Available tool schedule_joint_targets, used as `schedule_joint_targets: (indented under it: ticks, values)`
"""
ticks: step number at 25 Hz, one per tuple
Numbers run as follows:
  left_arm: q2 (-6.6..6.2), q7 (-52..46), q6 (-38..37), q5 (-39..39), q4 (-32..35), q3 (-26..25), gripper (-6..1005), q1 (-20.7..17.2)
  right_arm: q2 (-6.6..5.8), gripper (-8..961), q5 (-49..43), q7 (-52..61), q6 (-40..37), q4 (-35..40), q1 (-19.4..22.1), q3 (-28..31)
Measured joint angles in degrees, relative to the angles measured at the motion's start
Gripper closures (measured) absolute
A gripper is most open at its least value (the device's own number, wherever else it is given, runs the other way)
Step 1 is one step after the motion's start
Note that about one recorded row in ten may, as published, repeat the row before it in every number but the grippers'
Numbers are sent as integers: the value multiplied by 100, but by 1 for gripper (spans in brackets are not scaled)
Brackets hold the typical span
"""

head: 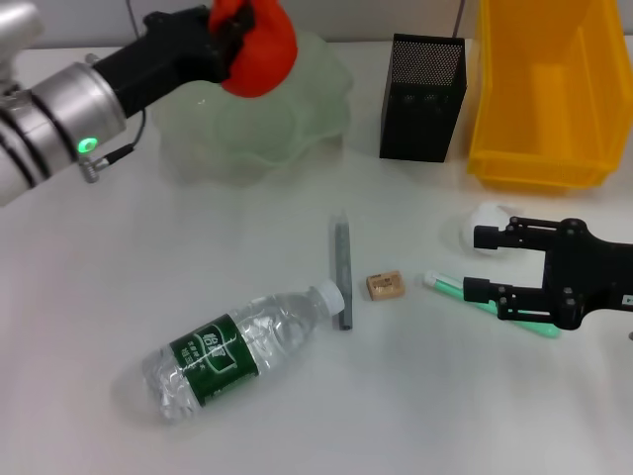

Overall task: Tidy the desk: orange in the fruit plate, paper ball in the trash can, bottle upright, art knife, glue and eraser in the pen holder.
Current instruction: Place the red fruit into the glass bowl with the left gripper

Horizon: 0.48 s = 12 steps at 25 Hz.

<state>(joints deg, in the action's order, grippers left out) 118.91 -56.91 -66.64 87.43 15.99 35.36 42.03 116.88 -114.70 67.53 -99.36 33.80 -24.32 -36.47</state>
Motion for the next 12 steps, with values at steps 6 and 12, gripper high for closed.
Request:
schedule_joint_targets:
  ticks: [6, 12]
  values:
    - [30, 407, 781, -12, -278, 1, 754, 261, 2, 256, 0, 20, -20, -8, 11, 0]
    - [30, 409, 809, -20, -297, -18, 622, 242, 5, 256, 0, 20, -22, -18, 24, 0]
